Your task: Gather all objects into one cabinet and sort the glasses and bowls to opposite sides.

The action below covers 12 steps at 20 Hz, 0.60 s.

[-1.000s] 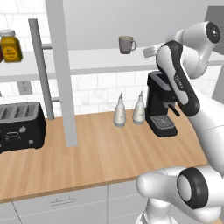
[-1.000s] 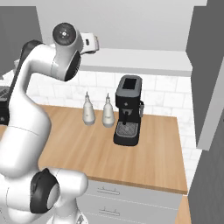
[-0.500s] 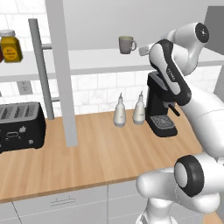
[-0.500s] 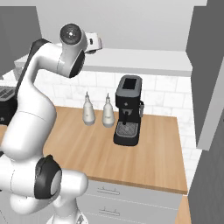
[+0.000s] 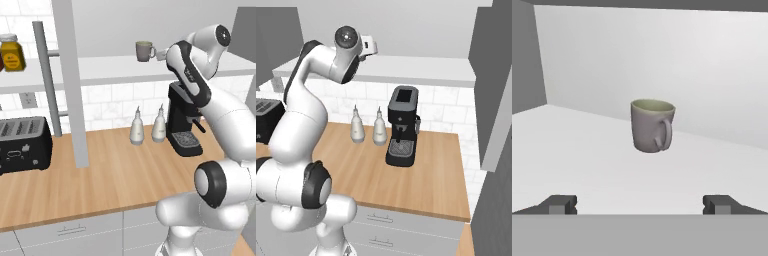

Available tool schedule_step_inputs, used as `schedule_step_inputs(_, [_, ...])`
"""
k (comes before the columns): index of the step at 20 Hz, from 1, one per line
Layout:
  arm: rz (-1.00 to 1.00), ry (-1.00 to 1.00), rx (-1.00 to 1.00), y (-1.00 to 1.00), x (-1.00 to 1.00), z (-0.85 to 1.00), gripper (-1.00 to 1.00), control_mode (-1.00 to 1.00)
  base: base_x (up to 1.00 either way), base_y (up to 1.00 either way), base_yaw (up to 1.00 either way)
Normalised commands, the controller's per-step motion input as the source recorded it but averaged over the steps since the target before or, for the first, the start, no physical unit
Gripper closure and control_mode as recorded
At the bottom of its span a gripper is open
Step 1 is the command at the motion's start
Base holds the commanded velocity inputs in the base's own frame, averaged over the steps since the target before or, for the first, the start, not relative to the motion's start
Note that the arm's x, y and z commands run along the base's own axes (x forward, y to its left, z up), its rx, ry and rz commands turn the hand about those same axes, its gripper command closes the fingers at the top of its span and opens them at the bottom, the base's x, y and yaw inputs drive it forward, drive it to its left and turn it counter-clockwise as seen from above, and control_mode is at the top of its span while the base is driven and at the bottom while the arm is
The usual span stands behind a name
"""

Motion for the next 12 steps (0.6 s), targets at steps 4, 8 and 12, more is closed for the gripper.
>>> schedule_step_inputs(4, [0.00, 0.00, 0.00, -0.04, 0.23, 0.00, -1.00, -1.00, 0.00, 0.00, 0.00])
schedule_step_inputs(8, [0.00, 0.00, 0.00, 0.00, 0.25, 0.00, -1.00, -1.00, 0.00, 0.00, 0.00])
schedule_step_inputs(12, [0.00, 0.00, 0.00, 0.00, 0.28, 0.00, -1.00, -1.00, 0.00, 0.00, 0.00])
